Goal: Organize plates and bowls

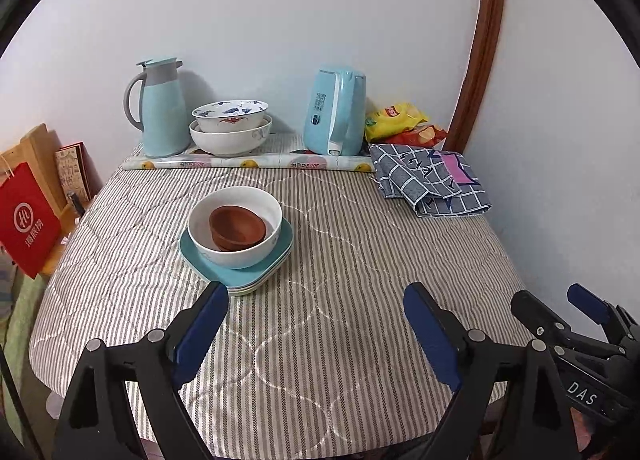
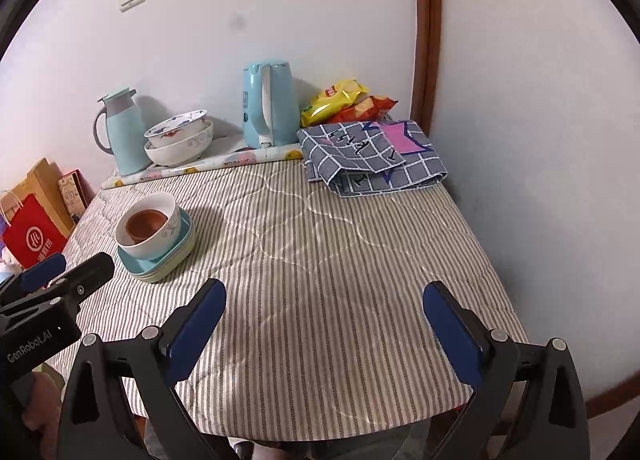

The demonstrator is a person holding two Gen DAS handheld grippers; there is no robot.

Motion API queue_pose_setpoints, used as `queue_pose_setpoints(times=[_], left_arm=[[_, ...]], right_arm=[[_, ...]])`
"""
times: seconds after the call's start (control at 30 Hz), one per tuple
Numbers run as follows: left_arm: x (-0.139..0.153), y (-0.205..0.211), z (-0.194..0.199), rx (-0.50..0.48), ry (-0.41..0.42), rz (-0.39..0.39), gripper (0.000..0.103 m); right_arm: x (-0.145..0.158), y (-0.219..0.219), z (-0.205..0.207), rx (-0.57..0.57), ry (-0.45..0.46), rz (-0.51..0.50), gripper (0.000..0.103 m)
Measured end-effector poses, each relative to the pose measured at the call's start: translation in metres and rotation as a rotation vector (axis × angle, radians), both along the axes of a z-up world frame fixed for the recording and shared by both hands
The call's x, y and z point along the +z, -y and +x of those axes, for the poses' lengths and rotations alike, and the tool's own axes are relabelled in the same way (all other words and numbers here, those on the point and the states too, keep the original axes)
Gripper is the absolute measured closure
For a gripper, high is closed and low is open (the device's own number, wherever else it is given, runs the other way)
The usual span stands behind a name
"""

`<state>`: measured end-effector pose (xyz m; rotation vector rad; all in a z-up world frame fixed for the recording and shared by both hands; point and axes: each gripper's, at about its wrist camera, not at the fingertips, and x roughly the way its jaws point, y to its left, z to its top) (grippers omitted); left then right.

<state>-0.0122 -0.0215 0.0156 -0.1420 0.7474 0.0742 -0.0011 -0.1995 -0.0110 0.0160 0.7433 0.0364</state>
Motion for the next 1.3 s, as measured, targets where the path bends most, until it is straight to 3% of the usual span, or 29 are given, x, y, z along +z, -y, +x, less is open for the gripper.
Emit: queue_pose_setpoints(times=[1.3], left_arm=[[0.002, 0.004, -0.013, -0.010, 0.017, -0.006, 0.014]], right_arm=[[0.008, -0.007, -0.015, 0.003, 0.024, -0.005, 0.005]])
